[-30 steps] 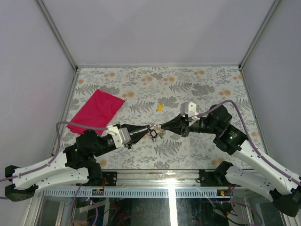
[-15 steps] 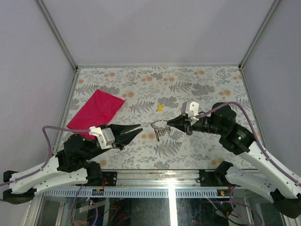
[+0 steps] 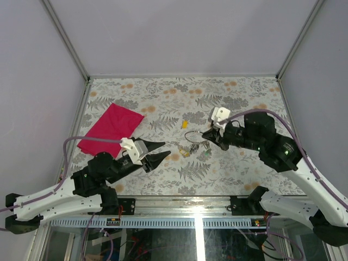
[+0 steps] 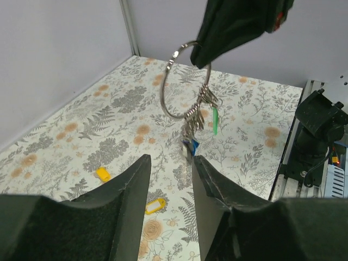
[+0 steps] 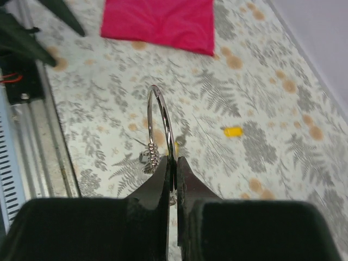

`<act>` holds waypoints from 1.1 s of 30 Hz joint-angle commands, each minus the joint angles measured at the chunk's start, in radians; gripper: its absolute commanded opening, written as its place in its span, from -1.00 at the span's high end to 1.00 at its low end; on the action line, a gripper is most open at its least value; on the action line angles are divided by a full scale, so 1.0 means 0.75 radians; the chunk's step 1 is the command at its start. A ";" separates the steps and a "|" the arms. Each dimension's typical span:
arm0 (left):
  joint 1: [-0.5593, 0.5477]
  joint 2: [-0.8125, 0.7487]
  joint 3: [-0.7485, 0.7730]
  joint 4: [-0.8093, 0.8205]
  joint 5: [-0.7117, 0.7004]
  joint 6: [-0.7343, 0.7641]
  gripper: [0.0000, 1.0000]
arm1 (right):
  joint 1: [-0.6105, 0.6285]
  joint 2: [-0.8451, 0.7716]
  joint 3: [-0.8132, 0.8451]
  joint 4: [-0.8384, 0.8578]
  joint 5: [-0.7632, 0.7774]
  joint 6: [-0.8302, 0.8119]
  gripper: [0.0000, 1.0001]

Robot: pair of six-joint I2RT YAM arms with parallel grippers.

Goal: Put the keys on the keyring

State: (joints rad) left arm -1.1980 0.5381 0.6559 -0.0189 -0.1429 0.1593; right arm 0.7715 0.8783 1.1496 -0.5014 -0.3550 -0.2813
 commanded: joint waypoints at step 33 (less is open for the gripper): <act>0.844 0.388 0.097 -0.154 0.412 -0.529 -0.98 | -0.004 0.128 -0.143 0.218 -0.015 0.579 0.96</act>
State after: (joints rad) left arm -0.5842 0.8211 0.7204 -0.1608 0.0750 -0.1650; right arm 0.7704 0.9684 1.1217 -0.5743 -0.3187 -0.0059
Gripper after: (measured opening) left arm 0.965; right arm 0.052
